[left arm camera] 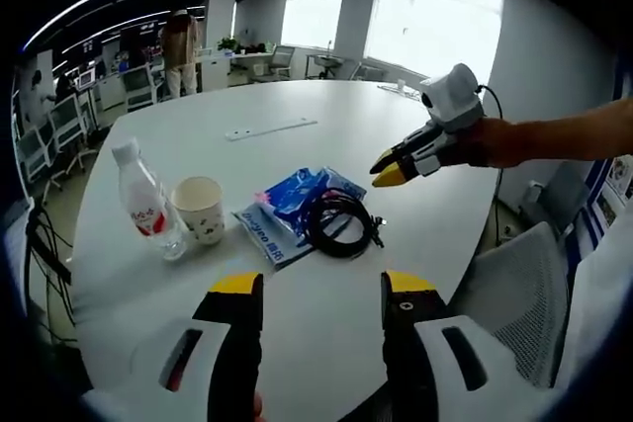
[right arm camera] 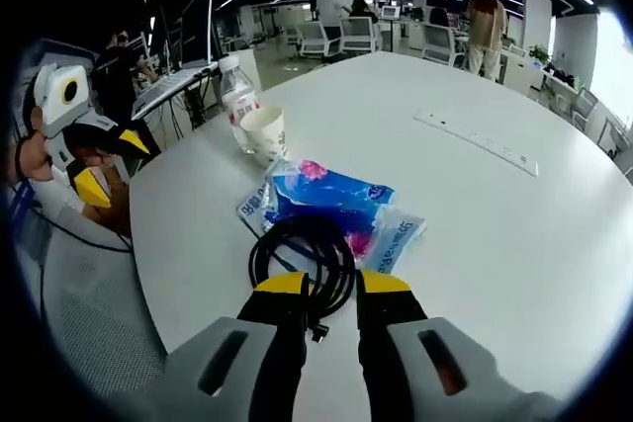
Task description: Arrange the tabletop items into an orderly group along one side of the table until the central work area is clear of visible clutter.
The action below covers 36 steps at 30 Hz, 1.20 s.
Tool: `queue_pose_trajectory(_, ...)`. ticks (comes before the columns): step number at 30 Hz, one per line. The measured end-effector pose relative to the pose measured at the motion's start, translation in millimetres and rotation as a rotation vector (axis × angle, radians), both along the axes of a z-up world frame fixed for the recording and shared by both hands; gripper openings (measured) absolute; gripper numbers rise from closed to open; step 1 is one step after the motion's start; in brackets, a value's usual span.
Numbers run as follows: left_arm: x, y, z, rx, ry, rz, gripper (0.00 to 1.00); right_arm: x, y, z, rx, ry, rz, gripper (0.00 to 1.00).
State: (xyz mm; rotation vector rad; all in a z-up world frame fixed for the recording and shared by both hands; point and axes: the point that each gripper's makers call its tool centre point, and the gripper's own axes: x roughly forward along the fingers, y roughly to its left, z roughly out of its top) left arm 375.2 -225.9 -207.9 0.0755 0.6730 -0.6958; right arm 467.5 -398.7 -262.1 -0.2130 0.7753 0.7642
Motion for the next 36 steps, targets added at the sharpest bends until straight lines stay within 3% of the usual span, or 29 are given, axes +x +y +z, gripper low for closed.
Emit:
queue_pose_trajectory(19, -10.1, 22.7, -2.2, 0.012, 0.017, 0.058, 0.47, 17.0, 22.1, -25.8, -0.009, 0.037, 0.033, 0.20)
queue_pose_trajectory(25, -7.5, 22.3, 0.1, 0.011, 0.013, 0.065, 0.47, 21.7, 22.8, -41.3, -0.018, 0.070, 0.026, 0.26)
queue_pose_trajectory(36, -5.6, 21.7, 4.9, 0.011, 0.002, 0.067, 0.47, 21.5, 23.9, -62.1, -0.064, 0.101, 0.010, 0.23)
